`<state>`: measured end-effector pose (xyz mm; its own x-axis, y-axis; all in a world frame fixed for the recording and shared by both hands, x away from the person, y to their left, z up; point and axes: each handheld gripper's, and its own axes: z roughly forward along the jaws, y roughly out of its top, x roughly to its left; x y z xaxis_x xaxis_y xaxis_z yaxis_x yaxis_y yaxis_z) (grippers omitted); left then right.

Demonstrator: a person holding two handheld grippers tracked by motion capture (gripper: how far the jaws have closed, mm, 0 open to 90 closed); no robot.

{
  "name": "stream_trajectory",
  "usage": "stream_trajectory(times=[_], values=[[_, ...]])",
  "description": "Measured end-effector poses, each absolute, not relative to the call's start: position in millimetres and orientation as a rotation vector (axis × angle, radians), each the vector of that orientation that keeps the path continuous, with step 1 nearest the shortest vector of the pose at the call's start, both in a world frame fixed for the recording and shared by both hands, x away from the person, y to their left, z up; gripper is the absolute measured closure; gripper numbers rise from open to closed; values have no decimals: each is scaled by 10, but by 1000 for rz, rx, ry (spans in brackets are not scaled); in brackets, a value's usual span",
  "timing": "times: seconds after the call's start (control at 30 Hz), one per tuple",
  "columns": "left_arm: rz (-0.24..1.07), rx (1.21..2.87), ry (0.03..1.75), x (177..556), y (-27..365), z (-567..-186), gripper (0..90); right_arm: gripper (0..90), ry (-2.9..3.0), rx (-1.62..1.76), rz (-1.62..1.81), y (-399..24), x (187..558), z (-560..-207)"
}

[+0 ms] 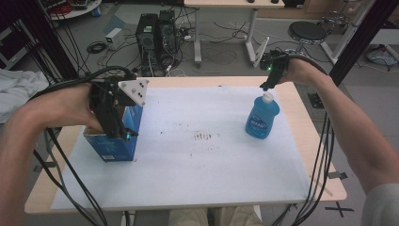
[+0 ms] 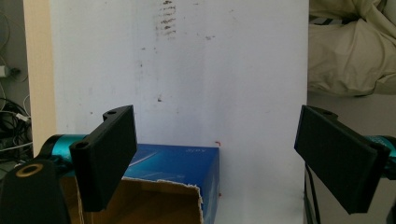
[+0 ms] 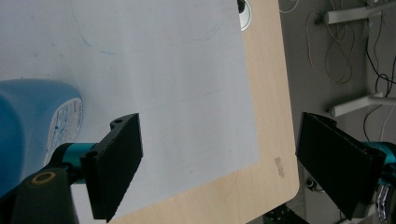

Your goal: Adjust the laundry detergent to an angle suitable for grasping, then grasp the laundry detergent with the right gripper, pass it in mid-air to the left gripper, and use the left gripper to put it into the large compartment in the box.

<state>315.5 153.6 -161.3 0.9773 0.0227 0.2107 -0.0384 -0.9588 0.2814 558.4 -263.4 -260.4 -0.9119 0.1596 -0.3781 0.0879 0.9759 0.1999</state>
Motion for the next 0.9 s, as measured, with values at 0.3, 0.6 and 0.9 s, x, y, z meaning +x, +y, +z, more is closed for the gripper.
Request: stream_trajectory(times=[0.3,0.6,0.9], values=[[315,2835,-21,3168,1500,-1612,131,140,2714,218,222,-2745,5590,-2606],[309,2833,-30,3130,1505,-1628,131,140,2739,264,123,-2988,5439,-2581],[301,2835,-39,3181,1490,-1636,131,140,2755,272,15,-3096,5208,-2530]])
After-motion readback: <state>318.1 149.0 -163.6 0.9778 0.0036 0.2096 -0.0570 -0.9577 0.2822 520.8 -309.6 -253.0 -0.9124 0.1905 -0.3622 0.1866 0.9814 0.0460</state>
